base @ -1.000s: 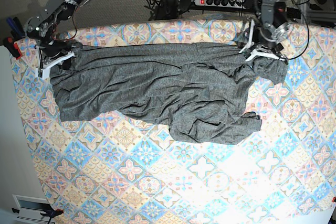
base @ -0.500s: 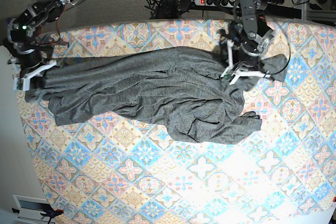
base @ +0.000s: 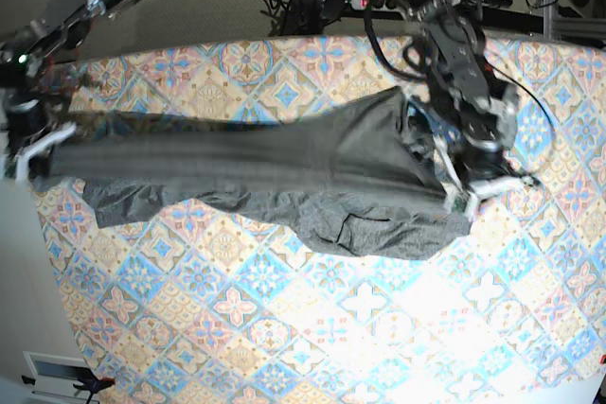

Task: Layout the t-shirt on the table in an organized manner, then fold the t-shirt properly
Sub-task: 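Lift the shirt high with both grippers, holding it spread between them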

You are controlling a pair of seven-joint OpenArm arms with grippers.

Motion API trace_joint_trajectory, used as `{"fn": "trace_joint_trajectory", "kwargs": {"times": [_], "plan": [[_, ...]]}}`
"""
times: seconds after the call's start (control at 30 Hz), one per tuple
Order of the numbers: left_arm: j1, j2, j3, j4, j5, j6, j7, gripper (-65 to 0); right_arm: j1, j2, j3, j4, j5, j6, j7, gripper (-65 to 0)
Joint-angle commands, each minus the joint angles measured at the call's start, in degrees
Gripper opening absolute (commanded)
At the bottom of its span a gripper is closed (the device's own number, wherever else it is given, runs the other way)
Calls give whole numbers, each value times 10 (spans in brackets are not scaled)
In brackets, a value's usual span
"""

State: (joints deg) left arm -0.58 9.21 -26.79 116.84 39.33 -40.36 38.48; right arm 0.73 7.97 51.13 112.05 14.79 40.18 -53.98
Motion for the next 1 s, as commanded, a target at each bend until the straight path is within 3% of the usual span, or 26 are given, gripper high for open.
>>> {"fn": "trace_joint_trajectory", "kwargs": {"times": [0.0,0.17,0.43,0.67,0.97], "plan": [[-15,-2,1,10,3,4,-5,-622,18,22,-11,14,2,-2,20,-650],[-102,-2,0,3,29,4,14,-622,72,41,-83,13,-107,-15,20,-650],[-271,-2,7,-3,32,4,189,-620,209,45,-232,-11,-263,-15,16,-650],[-350,-2,45,-46,26,4,203,-620,314,45,-279,-117,-317,-15,20,-650],[-419,-2,62,-108,17,4,195,-620,427,44,-281,-201,-319,-24,68,-650]]}}
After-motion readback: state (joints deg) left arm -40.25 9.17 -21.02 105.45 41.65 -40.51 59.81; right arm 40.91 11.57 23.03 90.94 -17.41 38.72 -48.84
